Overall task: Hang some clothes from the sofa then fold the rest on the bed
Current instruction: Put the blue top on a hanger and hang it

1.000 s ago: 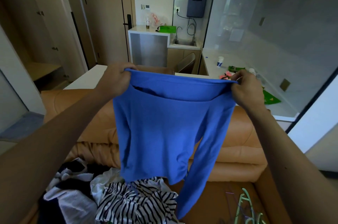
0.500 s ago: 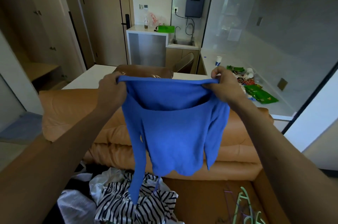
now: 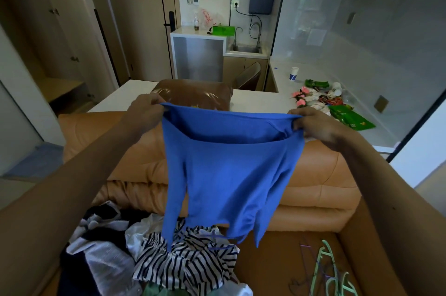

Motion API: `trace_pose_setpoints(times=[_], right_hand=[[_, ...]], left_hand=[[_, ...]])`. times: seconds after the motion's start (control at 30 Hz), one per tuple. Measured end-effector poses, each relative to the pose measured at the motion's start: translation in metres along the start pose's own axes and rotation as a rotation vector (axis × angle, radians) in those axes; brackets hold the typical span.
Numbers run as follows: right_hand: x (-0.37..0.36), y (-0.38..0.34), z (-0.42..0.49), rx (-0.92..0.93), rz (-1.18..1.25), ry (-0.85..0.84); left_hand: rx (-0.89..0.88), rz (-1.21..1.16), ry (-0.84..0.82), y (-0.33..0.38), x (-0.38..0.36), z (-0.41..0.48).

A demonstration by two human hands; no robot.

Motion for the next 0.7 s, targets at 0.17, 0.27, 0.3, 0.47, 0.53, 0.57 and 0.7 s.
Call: trace_pose_setpoints(times=[0.17, 0.27, 0.3, 0.47, 0.53, 0.57, 0.7], right_hand=[[-0.005, 0.014, -0.011, 0.049, 0.148, -0.035], [-0.003, 0.034, -0.019, 0.065, 0.229, -0.050], [-0.002, 0.040, -0.025, 0.072, 0.231, -0.072], [-0.021, 0.091, -0.042, 0.011, 0.155, -0.196], [-0.043, 0.119, -0.040, -0.034, 0.127, -0.186], [-0.057, 0.134, -0.041, -0.063, 0.158, -0.170], [-0.113, 0.195, -0.040, -0.177, 0.228, -0.070]], left_hand=[[-0.028, -0.146, -0.095, -0.002, -0.020, -0.013], [-0.081, -0.134, -0.220, 0.005, -0.030, -0.024], [-0.084, -0.108, -0.268, 0.006, -0.036, -0.027], [-0.029, 0.020, -0.627, 0.003, -0.075, -0.049], [0.012, 0.112, -0.690, -0.014, -0.104, -0.055], [0.036, 0.123, -0.704, -0.022, -0.121, -0.061], [0.069, 0.090, -0.681, -0.068, -0.189, -0.093]])
Point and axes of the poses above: each hand's wrist, its own z-axis towards the middle knuckle, its own x-axis out of the back of the hand, y = z × x, the point moved 3 cm from there along z, towards the middle knuckle, and after that the axes turned 9 degrees about -z, right-handed, at the moved point
